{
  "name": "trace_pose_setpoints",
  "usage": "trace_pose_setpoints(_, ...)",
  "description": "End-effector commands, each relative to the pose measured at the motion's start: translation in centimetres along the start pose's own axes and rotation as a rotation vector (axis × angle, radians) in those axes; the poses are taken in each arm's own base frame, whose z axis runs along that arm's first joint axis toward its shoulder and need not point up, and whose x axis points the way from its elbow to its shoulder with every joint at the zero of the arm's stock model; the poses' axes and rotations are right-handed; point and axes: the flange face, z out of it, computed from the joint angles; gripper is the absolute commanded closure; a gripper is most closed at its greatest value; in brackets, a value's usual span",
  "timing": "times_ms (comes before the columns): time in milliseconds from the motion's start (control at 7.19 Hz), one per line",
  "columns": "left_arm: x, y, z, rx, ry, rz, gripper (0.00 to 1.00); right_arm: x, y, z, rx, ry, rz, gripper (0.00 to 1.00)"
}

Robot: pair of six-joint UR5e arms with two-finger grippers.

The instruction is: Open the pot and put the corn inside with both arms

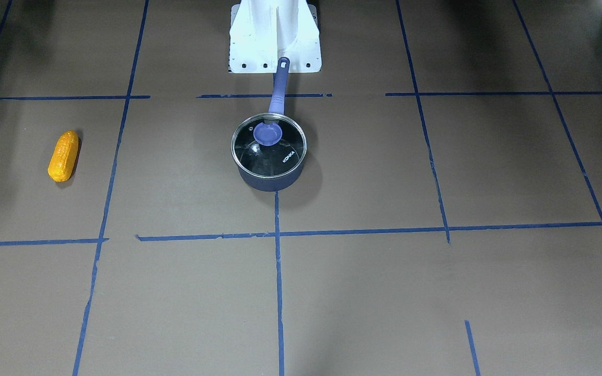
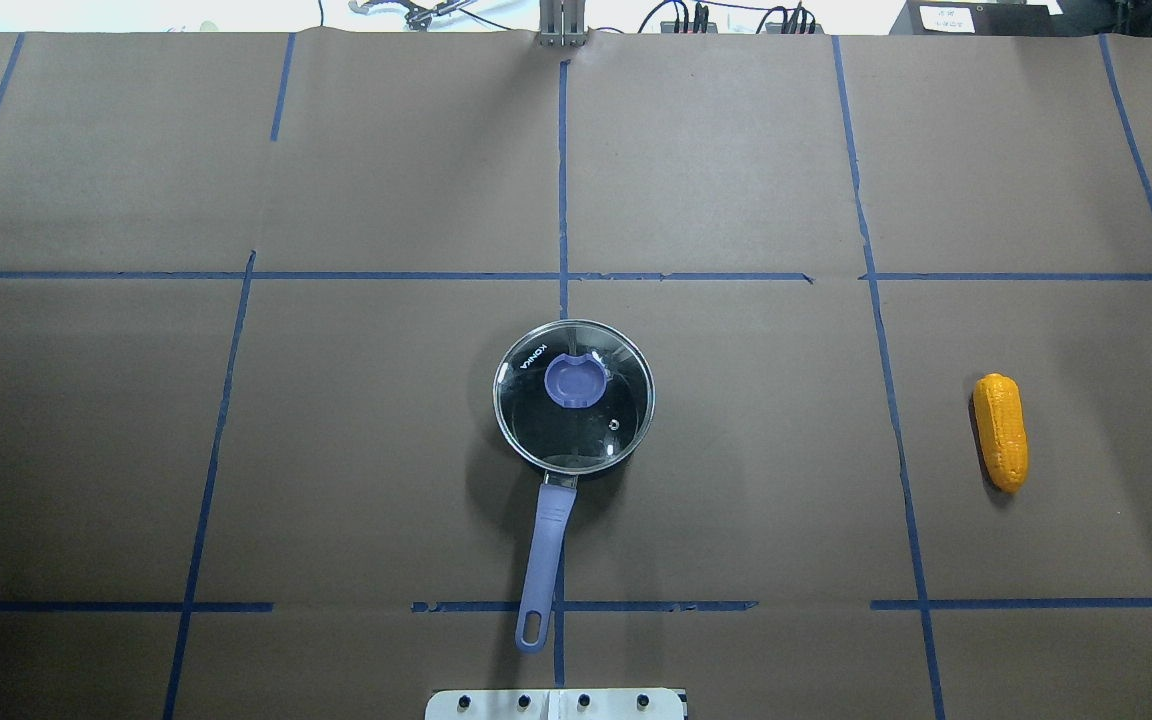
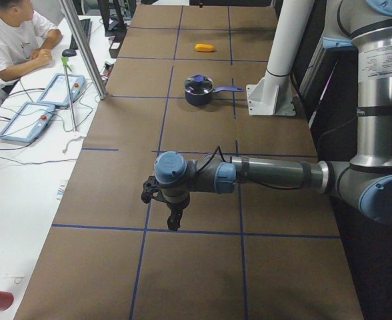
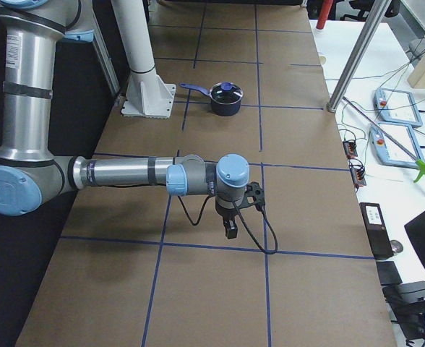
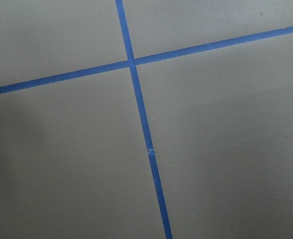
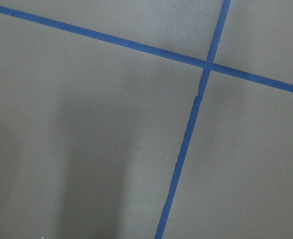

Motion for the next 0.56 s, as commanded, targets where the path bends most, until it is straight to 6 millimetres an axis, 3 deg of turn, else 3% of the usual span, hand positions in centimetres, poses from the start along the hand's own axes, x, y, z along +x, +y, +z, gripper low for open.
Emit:
trace_pose_setpoints(0,0.2,0.0,-0.2,0.002,-0.002,0.004,0.0,0.1,0.0,0.1,-0.002,0.001,0.0,0.0)
trace_pose_setpoints(278,1.0,-1.1,-0.4,0.011,0.003,0.016,0.0,0.0,-0.1,0.0,0.0,0.001,-0.001,0.0)
trace_pose_setpoints(417,2.3,-2.9,-1.9,0.056,-0.004,0.07,0.0,0.0,-0.2,-0.1,0.002,0.002,-0.003,0.0)
